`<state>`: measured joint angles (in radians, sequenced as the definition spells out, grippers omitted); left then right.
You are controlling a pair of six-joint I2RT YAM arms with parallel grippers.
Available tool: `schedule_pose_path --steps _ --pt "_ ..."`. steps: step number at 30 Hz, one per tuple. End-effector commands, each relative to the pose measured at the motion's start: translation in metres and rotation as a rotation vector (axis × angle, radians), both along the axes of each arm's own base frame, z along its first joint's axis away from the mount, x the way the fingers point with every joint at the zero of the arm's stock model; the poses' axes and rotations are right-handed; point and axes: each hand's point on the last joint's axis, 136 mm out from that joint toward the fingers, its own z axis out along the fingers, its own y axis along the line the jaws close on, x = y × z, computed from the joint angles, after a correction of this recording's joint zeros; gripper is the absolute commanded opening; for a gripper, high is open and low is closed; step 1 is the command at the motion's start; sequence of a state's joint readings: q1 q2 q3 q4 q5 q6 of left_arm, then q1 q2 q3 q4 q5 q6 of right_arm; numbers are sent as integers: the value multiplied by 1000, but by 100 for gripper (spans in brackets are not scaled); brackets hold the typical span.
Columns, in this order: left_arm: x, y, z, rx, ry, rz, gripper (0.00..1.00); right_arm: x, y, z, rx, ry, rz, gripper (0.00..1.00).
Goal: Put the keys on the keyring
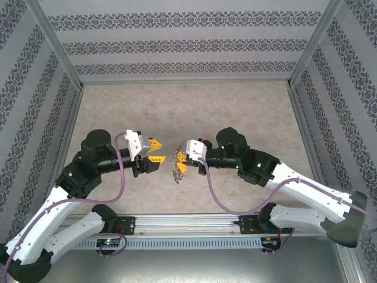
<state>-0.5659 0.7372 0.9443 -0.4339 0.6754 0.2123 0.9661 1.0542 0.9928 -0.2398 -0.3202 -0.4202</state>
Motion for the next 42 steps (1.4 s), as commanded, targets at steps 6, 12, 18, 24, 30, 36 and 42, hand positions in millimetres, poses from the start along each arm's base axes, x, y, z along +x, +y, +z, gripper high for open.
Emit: schedule_pose_path --steps 6,12,18,24,30,36,42 --pt "7 -1 -11 221 -60 -40 47 2 -6 8 -42 -2 -38 0" --pt "8 -16 -18 269 -76 -99 44 4 -7 -2 -79 25 -53 0" --pt "3 -32 -33 322 -99 -149 44 2 -6 -5 -78 37 -46 0" --pt "6 -36 -41 345 -99 -144 42 -1 -4 -5 -67 46 -25 0" --pt "9 -36 -43 356 -109 -127 35 -4 -2 -4 -54 57 -6 0" --pt "9 -38 -51 393 -101 -132 28 -5 1 -3 -47 65 4 0" --pt "9 -41 -52 388 -102 -141 23 -6 1 -3 -46 66 9 0"
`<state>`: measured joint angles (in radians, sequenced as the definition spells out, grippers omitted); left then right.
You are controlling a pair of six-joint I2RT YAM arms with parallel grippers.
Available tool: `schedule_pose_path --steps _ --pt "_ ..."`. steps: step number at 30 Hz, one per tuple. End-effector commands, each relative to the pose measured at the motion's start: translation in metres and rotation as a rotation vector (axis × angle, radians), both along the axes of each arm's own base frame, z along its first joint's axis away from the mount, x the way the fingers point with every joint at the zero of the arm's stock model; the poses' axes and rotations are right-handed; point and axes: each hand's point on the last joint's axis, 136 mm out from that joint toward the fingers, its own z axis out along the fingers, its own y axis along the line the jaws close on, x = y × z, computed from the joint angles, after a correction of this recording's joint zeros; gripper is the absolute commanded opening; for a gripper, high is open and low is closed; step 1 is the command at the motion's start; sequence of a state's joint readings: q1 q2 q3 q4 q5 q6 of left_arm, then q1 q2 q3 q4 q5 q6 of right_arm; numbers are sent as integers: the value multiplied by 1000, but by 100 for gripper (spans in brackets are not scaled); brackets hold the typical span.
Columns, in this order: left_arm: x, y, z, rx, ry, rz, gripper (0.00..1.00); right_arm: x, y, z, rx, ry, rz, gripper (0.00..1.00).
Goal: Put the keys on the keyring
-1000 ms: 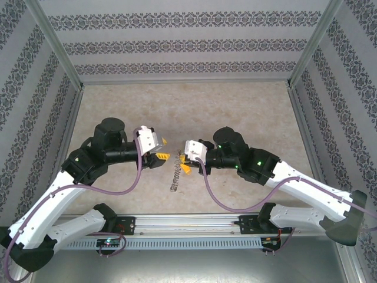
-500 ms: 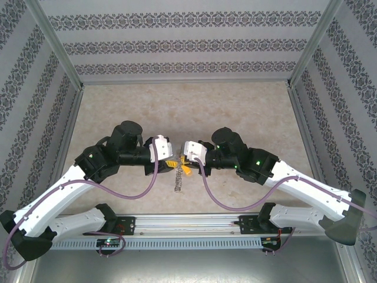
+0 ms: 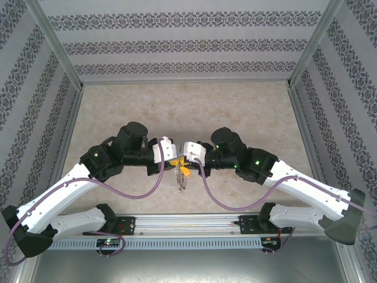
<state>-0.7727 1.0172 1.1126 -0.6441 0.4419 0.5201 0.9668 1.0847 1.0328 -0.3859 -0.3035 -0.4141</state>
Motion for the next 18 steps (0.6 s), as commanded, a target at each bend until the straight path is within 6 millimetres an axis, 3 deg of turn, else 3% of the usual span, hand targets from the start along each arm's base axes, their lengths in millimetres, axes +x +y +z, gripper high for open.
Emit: schedule_pose_path --steps 1,6,11,18 --pt "-4 -2 0 3 -17 -24 20 -5 8 20 70 -9 25 0" --pt "-4 -5 0 0 -9 -29 0 -4 8 22 76 -16 26 0" --pt "-9 -5 4 -32 5 -32 0 -4 8 22 79 -15 26 0" --pt "-20 -7 29 -176 -9 -49 0 -10 9 22 108 -4 54 3"
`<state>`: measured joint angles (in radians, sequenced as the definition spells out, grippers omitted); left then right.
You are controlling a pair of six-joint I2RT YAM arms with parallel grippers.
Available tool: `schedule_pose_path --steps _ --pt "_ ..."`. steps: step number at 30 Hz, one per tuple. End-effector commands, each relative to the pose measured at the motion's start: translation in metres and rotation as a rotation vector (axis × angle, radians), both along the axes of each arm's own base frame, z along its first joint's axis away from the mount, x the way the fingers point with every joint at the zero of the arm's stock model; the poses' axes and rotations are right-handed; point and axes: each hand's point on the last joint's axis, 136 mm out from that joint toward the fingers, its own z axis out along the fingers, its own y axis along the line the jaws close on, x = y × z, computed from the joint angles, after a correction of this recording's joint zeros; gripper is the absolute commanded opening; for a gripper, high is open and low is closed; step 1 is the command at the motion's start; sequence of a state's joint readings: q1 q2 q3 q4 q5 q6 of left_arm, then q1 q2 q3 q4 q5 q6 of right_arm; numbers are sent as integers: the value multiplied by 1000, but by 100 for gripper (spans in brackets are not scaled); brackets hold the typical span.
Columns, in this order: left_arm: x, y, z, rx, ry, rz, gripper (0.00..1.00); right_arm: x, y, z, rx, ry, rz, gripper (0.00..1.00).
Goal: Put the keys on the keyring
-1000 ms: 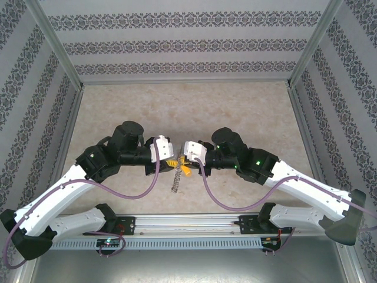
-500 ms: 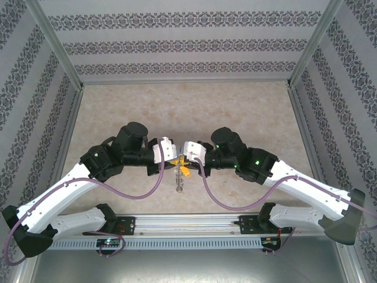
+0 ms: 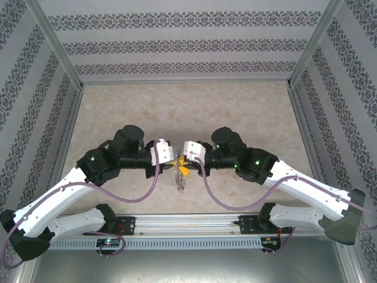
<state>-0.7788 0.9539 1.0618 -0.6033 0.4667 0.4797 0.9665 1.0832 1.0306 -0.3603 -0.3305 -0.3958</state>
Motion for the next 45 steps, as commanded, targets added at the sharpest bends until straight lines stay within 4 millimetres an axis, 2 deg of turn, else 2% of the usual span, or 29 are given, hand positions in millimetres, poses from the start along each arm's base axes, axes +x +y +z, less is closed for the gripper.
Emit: schedule_pose_path --steps 1,14,22,28,40,45 --pt "-10 -10 25 -128 -12 -45 0 -7 5 18 81 -20 39 3" --pt "-19 -15 35 -209 3 -89 0 -17 0 17 114 -28 68 9" --pt "-25 -16 39 -250 13 -115 0 -14 -4 19 133 -35 49 18" --pt "-28 -16 42 -274 14 -127 0 -13 -9 19 148 -29 39 14" --pt "-27 -13 48 -314 12 -124 0 -17 -11 19 159 -30 56 17" --pt "-28 -12 50 -324 12 -126 0 -17 -11 19 159 -29 58 10"
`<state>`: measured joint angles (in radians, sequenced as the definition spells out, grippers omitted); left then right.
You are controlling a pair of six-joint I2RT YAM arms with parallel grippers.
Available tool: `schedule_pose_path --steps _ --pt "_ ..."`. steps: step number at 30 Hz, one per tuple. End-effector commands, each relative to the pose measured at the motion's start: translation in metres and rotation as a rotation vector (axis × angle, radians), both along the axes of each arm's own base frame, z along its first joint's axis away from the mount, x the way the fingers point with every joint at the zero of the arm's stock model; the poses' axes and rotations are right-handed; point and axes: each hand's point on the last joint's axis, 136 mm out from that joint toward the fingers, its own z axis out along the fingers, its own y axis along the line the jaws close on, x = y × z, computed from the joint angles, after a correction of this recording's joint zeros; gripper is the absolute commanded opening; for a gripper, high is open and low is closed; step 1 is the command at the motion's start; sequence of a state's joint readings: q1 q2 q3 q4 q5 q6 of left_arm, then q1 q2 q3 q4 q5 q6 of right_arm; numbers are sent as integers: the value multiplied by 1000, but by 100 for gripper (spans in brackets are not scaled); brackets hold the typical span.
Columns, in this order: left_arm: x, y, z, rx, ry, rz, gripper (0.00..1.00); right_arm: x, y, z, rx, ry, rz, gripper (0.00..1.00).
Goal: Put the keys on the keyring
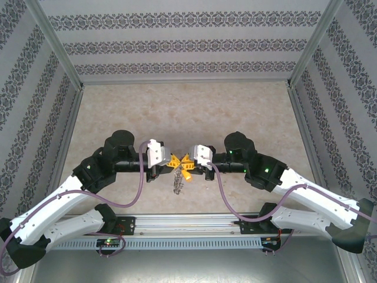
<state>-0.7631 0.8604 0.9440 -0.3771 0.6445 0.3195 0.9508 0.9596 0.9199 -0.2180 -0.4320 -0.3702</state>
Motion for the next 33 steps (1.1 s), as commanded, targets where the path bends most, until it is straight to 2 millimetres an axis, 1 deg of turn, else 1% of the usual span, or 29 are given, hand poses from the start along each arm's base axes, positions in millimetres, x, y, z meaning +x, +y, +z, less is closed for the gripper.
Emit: schedule_pose_path --steps 1,4,12,14,16,17,18,19,20,24,33 --pt "-7 -2 24 -90 -43 -43 0 3 -2 -2 6 1 -9 8" --pt "-7 0 24 -92 -47 -38 0 2 -4 -1 10 -1 -8 0" --pt "-9 0 25 -106 -36 -46 0 2 -4 4 31 -14 0 0" --pt "-7 0 21 -82 -26 -39 0 2 -4 7 39 -22 -1 0" --pt "2 3 11 -14 -18 5 0 5 -4 9 36 -27 -13 0" --pt "5 6 6 18 -20 25 4 8 -4 10 32 -31 -27 0" --pt "9 9 2 52 -26 49 13 12 -3 7 11 -31 -44 0" --pt "11 12 -1 83 -32 68 20 16 -3 4 -11 -29 -56 0" --pt "14 14 -4 110 -36 86 23 19 -2 1 -31 -26 -68 0" --pt "23 19 -10 164 -53 128 26 24 1 -6 -63 -7 -83 0" --pt "24 9 -18 180 -36 98 28 22 5 -1 -50 0 -60 0"
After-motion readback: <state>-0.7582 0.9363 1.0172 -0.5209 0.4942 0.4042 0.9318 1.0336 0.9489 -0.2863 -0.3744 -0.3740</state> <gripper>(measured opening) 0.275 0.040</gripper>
